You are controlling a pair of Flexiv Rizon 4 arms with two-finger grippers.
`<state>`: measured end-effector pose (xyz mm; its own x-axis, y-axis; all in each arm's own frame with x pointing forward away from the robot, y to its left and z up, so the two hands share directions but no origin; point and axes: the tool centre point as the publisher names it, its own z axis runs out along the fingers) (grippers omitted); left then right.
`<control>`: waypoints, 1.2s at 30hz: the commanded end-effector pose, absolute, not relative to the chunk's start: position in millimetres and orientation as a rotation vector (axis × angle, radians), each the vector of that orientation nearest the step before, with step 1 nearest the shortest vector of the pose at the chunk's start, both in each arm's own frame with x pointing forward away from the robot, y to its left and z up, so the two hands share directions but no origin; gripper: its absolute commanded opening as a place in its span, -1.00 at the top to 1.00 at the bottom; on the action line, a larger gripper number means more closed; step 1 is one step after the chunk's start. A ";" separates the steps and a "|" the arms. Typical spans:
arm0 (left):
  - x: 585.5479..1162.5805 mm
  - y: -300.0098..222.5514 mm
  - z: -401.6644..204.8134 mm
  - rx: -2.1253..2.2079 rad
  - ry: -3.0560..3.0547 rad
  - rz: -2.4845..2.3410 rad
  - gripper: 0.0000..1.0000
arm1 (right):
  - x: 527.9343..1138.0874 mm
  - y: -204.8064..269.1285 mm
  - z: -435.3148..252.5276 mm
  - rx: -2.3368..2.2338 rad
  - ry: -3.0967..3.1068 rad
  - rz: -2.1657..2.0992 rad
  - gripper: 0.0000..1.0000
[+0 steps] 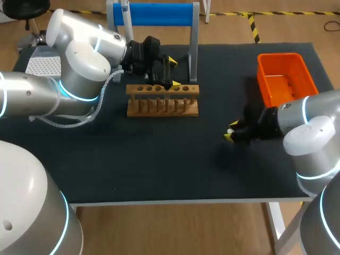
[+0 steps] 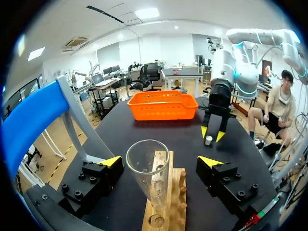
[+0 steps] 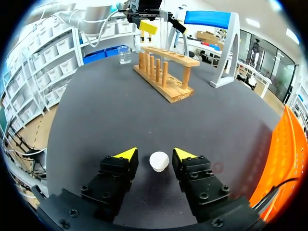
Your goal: Invert the test tube, pick up the pipette, mount the tip to pipette, aspirate from beaker and dispense into the tube, eject the tip, return the pipette, and cap with the stopper.
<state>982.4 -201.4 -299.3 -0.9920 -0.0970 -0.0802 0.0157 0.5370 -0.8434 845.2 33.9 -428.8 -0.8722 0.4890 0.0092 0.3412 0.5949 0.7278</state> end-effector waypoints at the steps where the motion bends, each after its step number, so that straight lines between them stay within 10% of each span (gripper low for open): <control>1: 983.0 -200.9 -300.0 -0.067 2.649 -1.460 -1.00 | 844.1 34.1 -429.8 0.693 2.627 1.139 0.17; 36: 983.0 -200.9 -300.0 -0.067 2.649 -1.460 -1.00 | 843.1 29.7 -434.8 0.709 2.625 1.105 0.31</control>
<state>982.4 -201.4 -299.3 -0.9920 -0.0970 -0.0802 0.0157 0.5370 -0.8434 844.0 29.8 -434.0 -0.8639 0.5037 -0.0015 0.3510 0.6043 0.7153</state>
